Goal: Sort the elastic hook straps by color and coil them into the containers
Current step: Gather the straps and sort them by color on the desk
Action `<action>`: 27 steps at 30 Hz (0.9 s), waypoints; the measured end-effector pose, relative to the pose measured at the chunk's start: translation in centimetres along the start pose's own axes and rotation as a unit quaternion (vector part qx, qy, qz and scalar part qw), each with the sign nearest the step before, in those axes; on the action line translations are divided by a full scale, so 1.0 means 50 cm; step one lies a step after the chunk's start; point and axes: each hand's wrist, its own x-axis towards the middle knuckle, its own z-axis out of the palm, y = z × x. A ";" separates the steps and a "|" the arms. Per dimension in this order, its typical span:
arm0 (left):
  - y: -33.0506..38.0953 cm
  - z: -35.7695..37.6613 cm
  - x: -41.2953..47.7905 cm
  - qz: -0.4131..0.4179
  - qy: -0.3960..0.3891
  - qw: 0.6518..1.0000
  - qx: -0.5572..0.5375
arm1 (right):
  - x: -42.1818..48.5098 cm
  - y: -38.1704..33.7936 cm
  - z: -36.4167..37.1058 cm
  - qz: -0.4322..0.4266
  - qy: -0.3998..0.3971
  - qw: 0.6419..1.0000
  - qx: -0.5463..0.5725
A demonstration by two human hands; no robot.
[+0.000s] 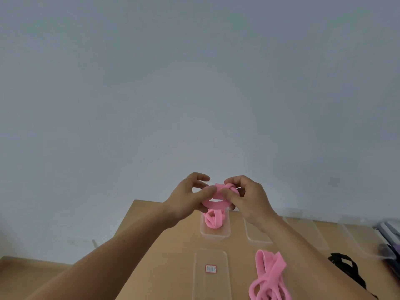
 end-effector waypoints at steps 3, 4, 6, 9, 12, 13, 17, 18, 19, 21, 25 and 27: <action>0.006 0.005 0.005 -0.023 -0.050 0.998 -0.027 | -0.004 0.002 0.004 -0.007 -0.026 1.000 0.001; 0.005 0.006 0.006 -0.018 -0.050 0.998 -0.021 | -0.004 0.002 0.004 -0.009 -0.036 0.999 0.000; 0.000 0.004 0.008 -0.008 -0.038 0.999 -0.012 | -0.004 0.005 0.000 -0.002 -0.060 0.998 0.012; -0.015 -0.007 0.009 -0.008 -0.014 1.000 -0.021 | -0.001 0.011 -0.017 0.022 -0.105 0.994 0.025; -0.028 -0.012 0.010 -0.009 -0.005 0.999 -0.036 | 0.001 0.021 -0.012 0.013 -0.118 0.992 -0.033; -0.034 -0.012 0.011 -0.011 -0.002 0.999 -0.041 | 0.002 0.026 -0.004 0.008 -0.108 0.993 -0.054; -0.060 -0.024 0.016 -0.050 0.010 0.995 -0.091 | 0.002 0.046 0.037 -0.054 -0.080 0.983 -0.157; -0.067 -0.030 0.018 -0.062 0.008 0.993 -0.100 | 0.002 0.052 0.046 -0.081 -0.090 0.972 -0.203; -0.074 -0.036 0.019 -0.071 0.003 0.992 -0.102 | 0.003 0.058 0.053 -0.106 -0.101 0.960 -0.240; -0.088 -0.048 0.024 -0.087 -0.012 0.991 -0.098 | 0.006 0.069 0.065 -0.136 -0.105 0.944 -0.282; -0.116 -0.055 0.044 -0.120 -0.045 0.986 -0.104 | 0.007 0.088 0.088 -0.185 -0.083 0.919 -0.338; -0.130 -0.049 0.057 -0.145 -0.069 0.980 -0.119 | 0.003 0.102 0.094 -0.202 -0.067 0.909 -0.359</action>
